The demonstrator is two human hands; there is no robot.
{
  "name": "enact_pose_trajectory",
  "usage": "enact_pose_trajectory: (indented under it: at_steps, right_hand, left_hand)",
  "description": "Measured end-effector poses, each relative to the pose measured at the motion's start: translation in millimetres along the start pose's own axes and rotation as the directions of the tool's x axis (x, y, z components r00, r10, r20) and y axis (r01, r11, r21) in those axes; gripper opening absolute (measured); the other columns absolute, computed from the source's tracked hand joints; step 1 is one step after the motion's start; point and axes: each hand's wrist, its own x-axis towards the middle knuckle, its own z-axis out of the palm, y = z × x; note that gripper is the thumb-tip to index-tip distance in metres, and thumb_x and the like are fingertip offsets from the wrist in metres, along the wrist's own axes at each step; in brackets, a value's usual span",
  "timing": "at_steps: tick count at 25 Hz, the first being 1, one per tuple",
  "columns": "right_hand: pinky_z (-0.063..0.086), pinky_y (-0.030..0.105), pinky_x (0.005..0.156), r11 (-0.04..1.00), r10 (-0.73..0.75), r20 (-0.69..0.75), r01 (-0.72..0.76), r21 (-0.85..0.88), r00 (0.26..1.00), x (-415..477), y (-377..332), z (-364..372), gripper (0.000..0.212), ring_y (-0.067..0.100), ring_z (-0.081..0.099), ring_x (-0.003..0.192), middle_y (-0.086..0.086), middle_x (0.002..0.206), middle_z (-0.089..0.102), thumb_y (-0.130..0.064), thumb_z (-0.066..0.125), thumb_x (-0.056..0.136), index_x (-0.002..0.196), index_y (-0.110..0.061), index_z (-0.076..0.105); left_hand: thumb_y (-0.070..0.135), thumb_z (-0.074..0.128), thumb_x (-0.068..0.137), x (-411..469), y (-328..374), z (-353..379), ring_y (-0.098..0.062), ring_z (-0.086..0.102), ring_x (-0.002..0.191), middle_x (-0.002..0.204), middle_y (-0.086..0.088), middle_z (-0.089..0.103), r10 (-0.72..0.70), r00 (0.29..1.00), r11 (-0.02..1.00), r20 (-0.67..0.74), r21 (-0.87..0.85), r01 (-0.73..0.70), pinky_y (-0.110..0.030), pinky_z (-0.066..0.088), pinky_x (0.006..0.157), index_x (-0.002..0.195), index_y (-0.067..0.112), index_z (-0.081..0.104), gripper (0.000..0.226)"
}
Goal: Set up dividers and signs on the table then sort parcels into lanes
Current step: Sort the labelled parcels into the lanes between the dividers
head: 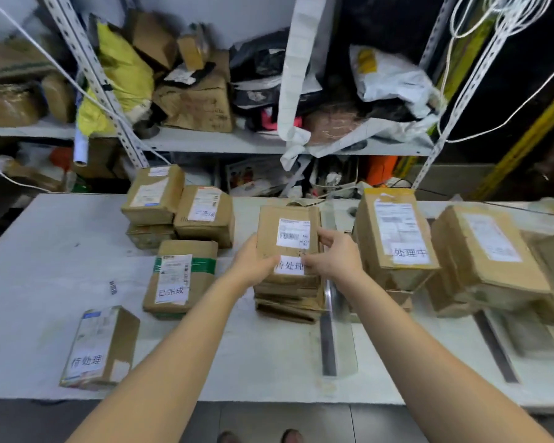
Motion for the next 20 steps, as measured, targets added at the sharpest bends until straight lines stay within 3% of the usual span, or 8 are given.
enact_pose_trajectory:
  at_steps: [3, 6, 8, 10, 13, 15, 17, 20]
  right_hand:
    - [0.062, 0.034, 0.079, 0.992, -0.003, 0.023, 0.006, -0.125, 1.0, -2.5, 19.2, 2.0, 0.053, 0.007, 0.07, 0.087, -0.012, 0.109, 0.075, -0.013, 0.086, 0.074, 0.121, -0.033, 0.068]
    - [0.061, 0.035, 0.076, 0.964, -0.033, 0.006, 0.034, -0.264, 0.999, -3.9, 19.3, 3.4, 0.038, 0.01, 0.069, 0.086, -0.017, 0.092, 0.072, -0.02, 0.079, 0.073, 0.106, -0.035, 0.068]
    - [0.061, 0.036, 0.072, 0.919, -0.063, 0.02, 0.065, -0.389, 0.998, -0.1, 14.3, 6.1, 0.044, 0.016, 0.069, 0.092, -0.012, 0.101, 0.073, -0.025, 0.074, 0.074, 0.115, -0.035, 0.065]
    - [0.056, 0.034, 0.074, 0.869, -0.118, 0.039, 0.123, -0.48, 0.992, 5.0, 2.8, 11.2, 0.061, 0.023, 0.064, 0.109, -0.004, 0.119, 0.07, -0.026, 0.071, 0.078, 0.137, -0.032, 0.056]
    - [0.052, 0.041, 0.086, 0.813, -0.254, 0.087, 0.261, -0.521, 0.963, 15.0, -24.9, 28.7, 0.068, 0.03, 0.046, 0.136, -0.002, 0.141, 0.06, -0.026, 0.07, 0.085, 0.149, -0.027, 0.047]
    - [0.051, 0.046, 0.096, 0.757, -0.316, 0.143, 0.34, -0.559, 0.938, 22.2, -46.8, 50.1, 0.067, 0.033, 0.04, 0.141, -0.002, 0.146, 0.055, -0.025, 0.07, 0.087, 0.15, -0.025, 0.046]
    - [0.05, 0.046, 0.101, 0.693, -0.343, 0.206, 0.395, -0.603, 0.916, 33.2, -68.1, 75.7, 0.069, 0.031, 0.039, 0.14, -0.003, 0.151, 0.051, -0.029, 0.069, 0.089, 0.152, -0.023, 0.042]
    - [0.052, 0.043, 0.096, 0.622, -0.372, 0.279, 0.461, -0.633, 0.885, 55.0, -103.3, 123.0, 0.067, 0.026, 0.045, 0.136, -0.005, 0.15, 0.051, -0.034, 0.067, 0.089, 0.151, -0.028, 0.042]
  left_hand:
    - [0.018, 0.075, 0.088, -1.8, -9.0, 16.2, -0.016, 0.061, 0.117, 0.134, 0.002, 0.064, -0.003, 1.0, 0.999, 0.014, 0.043, 0.003, -0.037, 0.053, 0.099, 0.142, 0.023, 0.046, 0.061]
    - [0.025, 0.073, 0.092, -8.8, -9.3, 10.8, -0.016, 0.057, 0.122, 0.14, 0.003, 0.06, 0.015, 0.999, 0.995, 0.03, 0.098, -0.018, -0.038, 0.049, 0.105, 0.148, 0.025, 0.042, 0.065]
    - [0.037, 0.068, 0.095, -11.4, -9.2, -2.2, -0.015, 0.049, 0.131, 0.145, 0.006, 0.051, -0.025, 0.998, 0.988, 0.052, 0.154, 0.017, -0.036, 0.043, 0.108, 0.156, 0.023, 0.033, 0.071]
    - [0.053, 0.061, 0.096, -12.9, -14.4, -21.5, -0.024, 0.041, 0.143, 0.159, -0.003, 0.039, -0.066, 0.998, 0.951, 0.017, 0.304, 0.058, -0.042, 0.04, 0.113, 0.16, 0.02, 0.024, 0.08]
    - [0.066, 0.047, 0.096, -16.5, -19.7, -62.9, -0.028, 0.05, 0.134, 0.153, -0.006, 0.047, -0.004, 0.992, 0.766, -0.126, 0.638, 0.084, -0.045, 0.049, 0.102, 0.155, 0.022, 0.036, 0.074]
    - [0.065, 0.045, 0.097, -17.3, -22.0, -100.5, -0.028, 0.056, 0.124, 0.143, -0.006, 0.054, 0.05, 0.981, 0.667, -0.19, 0.737, 0.109, -0.042, 0.052, 0.093, 0.149, 0.023, 0.042, 0.068]
    - [0.06, 0.05, 0.097, -10.5, -29.8, -141.3, -0.027, 0.057, 0.121, 0.138, -0.004, 0.055, 0.069, 0.965, 0.647, -0.251, 0.748, 0.148, -0.04, 0.052, 0.089, 0.146, 0.023, 0.045, 0.062]
    - [0.051, 0.055, 0.097, 13.1, -54.3, -205.7, -0.028, 0.057, 0.121, 0.137, -0.005, 0.055, 0.076, 0.943, 0.622, -0.324, 0.755, 0.208, -0.04, 0.051, 0.088, 0.142, 0.021, 0.047, 0.055]
